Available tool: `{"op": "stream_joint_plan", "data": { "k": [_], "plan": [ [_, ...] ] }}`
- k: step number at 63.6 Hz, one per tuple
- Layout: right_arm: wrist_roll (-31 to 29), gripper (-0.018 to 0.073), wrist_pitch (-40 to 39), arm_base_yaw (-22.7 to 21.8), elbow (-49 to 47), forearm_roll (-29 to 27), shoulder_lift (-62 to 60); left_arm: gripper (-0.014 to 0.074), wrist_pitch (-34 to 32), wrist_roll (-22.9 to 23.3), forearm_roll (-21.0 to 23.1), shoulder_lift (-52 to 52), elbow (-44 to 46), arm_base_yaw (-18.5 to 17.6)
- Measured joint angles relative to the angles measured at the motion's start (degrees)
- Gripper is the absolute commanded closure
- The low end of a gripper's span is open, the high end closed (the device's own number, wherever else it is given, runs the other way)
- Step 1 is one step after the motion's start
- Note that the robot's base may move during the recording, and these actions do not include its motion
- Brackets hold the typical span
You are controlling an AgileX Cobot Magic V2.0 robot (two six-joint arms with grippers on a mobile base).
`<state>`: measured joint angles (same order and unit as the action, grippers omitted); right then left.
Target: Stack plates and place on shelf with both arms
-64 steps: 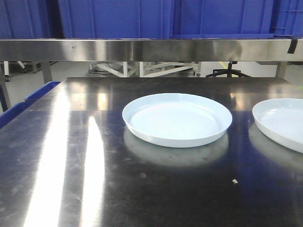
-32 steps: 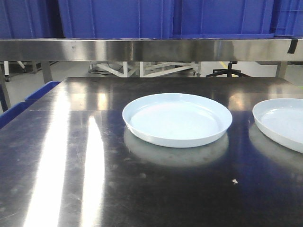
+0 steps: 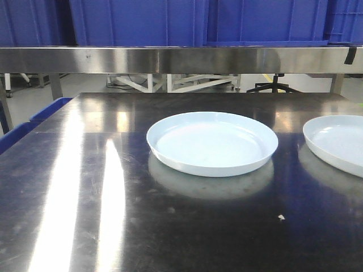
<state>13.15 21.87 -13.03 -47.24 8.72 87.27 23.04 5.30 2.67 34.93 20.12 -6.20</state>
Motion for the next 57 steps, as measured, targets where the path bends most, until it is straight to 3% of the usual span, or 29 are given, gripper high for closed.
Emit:
{"op": "stream_joint_plan", "data": {
  "k": [16,23,42,57],
  "plan": [
    [0.0,0.0531,6.4,0.5,-9.6,1.2,-4.3,0.0513,0.0,0.0,0.0,0.0,0.0,0.0],
    [0.0,0.0531,8.0,2.8,-13.3,1.5,-6.9,0.0513,0.0,0.0,0.0,0.0,0.0,0.0],
    [0.0,0.0531,8.3,18.1,-17.5,1.5,-7.4,0.0513,0.0,0.0,0.0,0.0,0.0,0.0],
    [0.0,0.0531,3.0,30.8,-17.6,1.4,-0.2,0.0513,0.0,0.0,0.0,0.0,0.0,0.0]
  ]
}}
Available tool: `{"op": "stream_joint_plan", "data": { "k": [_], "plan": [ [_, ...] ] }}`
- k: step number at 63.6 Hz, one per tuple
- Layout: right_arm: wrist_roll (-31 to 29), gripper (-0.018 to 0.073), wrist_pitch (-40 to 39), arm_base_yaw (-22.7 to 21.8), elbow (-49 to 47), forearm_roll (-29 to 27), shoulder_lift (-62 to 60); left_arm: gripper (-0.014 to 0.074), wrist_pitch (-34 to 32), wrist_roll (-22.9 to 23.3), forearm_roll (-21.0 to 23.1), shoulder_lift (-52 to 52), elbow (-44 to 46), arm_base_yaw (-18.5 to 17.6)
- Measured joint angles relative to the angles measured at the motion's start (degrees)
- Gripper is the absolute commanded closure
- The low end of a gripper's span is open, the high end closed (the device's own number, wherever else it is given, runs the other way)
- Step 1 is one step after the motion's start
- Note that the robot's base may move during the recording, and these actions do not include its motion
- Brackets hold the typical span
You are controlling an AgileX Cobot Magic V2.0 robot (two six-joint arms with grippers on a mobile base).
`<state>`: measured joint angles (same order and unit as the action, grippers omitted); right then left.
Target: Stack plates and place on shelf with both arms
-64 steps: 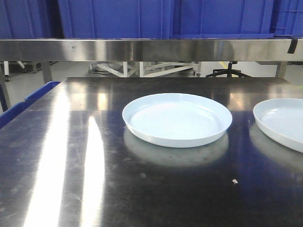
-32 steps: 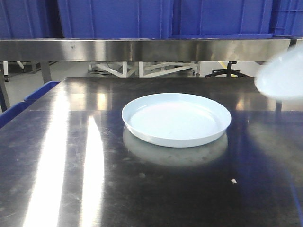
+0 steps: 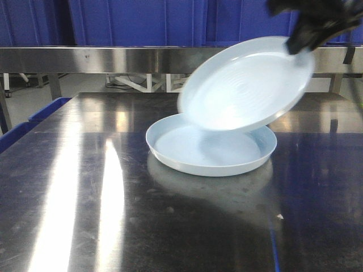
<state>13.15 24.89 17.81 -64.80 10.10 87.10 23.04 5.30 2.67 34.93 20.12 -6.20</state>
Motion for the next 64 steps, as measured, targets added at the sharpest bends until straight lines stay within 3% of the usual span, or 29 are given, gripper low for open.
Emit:
{"op": "stream_joint_plan", "data": {
  "k": [8,19,24,58,64],
  "plan": [
    [0.0,0.0518,-1.1,2.4,-0.2,-0.1,3.8,0.0513,0.0,0.0,0.1,0.0,0.0,0.0],
    [0.0,0.0173,-1.1,2.7,-0.7,-0.1,8.0,0.0513,0.0,0.0,0.1,0.0,0.0,0.0],
    [0.0,0.0091,-0.9,2.7,-0.7,-0.1,9.0,0.0513,0.0,0.0,0.1,0.0,0.0,0.0],
    [0.0,0.009,1.3,2.7,-0.9,-0.1,15.0,0.0513,0.0,0.0,0.1,0.0,0.0,0.0],
    [0.0,0.0134,1.2,2.7,-1.1,-0.1,15.2,0.0513,0.0,0.0,0.1,0.0,0.0,0.0]
  ]
}}
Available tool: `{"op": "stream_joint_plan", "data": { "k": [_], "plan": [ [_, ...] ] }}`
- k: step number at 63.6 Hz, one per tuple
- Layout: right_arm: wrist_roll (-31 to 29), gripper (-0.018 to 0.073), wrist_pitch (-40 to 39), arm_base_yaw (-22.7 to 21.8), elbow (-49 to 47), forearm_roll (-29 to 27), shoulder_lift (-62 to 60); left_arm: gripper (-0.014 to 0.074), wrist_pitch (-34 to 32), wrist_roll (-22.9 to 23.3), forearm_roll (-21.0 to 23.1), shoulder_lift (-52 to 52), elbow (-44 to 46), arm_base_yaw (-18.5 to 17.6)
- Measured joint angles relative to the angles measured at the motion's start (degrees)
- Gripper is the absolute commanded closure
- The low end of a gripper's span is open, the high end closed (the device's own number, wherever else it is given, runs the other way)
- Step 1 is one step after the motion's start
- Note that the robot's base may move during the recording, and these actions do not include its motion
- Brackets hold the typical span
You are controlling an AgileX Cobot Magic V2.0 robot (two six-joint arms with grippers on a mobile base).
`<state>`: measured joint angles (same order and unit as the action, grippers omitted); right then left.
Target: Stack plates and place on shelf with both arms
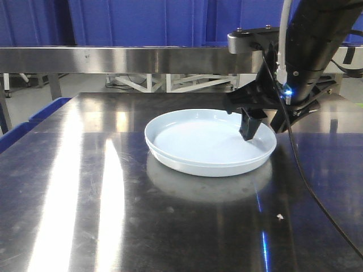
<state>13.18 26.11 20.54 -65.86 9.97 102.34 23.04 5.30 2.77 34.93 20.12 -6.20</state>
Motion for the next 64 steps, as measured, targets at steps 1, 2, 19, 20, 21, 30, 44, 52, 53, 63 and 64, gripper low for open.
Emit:
{"op": "stream_joint_plan", "data": {
  "k": [1,2,19,20,21,30,44,52,53,63,64],
  "plan": [
    [0.0,0.0157,-0.1,0.0,0.0,0.0,0.0,0.0513,0.0,0.0,0.0,0.0,0.0,0.0],
    [0.0,0.0167,-0.1,0.0,-0.1,0.0,0.1,0.0513,0.0,0.0,0.0,0.0,0.0,0.0],
    [0.6,0.0515,-1.4,0.1,-0.2,-0.2,-0.4,0.0513,0.0,0.0,0.0,0.0,0.0,0.0],
    [0.6,0.0522,-1.4,0.1,-0.2,-0.2,-0.5,0.0513,0.0,0.0,0.0,0.0,0.0,0.0],
    [0.6,0.053,-1.5,0.1,-0.2,-0.2,-0.6,0.0513,0.0,0.0,0.0,0.0,0.0,0.0],
    [0.6,0.053,-2.7,0.1,-0.2,0.4,-3.6,0.0513,0.0,0.0,0.0,0.0,0.0,0.0],
    [0.3,0.0531,-5.1,-2.9,0.6,1.4,-13.7,0.0513,0.0,0.0,0.0,0.0,0.0,0.0],
    [0.3,0.0531,-6.3,-7.2,3.3,1.5,-20.3,0.0513,0.0,0.0,0.0,0.0,0.0,0.0],
    [0.3,0.0531,-6.4,-7.8,3.8,1.5,-21.1,0.0513,0.0,0.0,0.0,0.0,0.0,0.0],
    [0.3,0.0531,-7.6,-14.3,10.5,1.8,-31.6,0.0513,0.0,0.0,0.0,0.0,0.0,0.0],
    [0.3,0.0531,-7.7,-15.1,11.2,1.8,-32.6,0.0513,0.0,0.0,0.0,0.0,0.0,0.0]
  ]
}}
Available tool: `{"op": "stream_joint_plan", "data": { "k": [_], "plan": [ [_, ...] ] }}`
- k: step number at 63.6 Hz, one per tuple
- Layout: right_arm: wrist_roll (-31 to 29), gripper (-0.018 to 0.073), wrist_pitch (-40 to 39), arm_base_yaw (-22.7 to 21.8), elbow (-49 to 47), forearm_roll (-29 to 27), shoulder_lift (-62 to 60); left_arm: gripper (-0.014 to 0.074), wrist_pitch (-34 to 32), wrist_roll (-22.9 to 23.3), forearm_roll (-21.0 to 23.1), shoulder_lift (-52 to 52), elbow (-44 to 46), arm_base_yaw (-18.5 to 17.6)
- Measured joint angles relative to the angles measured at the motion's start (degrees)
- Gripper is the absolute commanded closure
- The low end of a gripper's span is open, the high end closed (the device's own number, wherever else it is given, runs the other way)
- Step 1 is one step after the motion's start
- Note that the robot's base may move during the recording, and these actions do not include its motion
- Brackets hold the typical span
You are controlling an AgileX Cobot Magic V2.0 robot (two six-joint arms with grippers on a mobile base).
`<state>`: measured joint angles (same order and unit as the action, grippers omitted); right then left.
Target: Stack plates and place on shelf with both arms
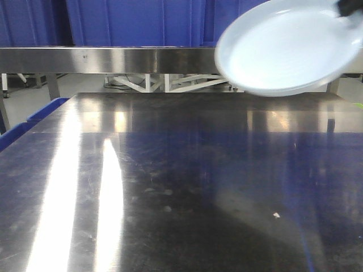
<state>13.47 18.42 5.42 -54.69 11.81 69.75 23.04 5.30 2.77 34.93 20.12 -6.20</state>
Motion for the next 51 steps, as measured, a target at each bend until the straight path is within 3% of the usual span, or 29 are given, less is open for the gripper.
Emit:
{"op": "stream_joint_plan", "data": {
  "k": [20,36,51],
  "plan": [
    [-0.1,0.0531,-0.4,-6.8,16.6,0.1,-22.4,0.0513,0.0,0.0,0.0,0.0,0.0,0.0],
    [-0.2,0.0531,0.0,-8.1,28.2,0.1,-38.2,0.0513,0.0,0.0,0.0,0.0,0.0,0.0],
    [-0.2,0.0531,0.2,-8.6,31.5,0.1,-43.0,0.0513,0.0,0.0,0.0,0.0,0.0,0.0]
  ]
}}
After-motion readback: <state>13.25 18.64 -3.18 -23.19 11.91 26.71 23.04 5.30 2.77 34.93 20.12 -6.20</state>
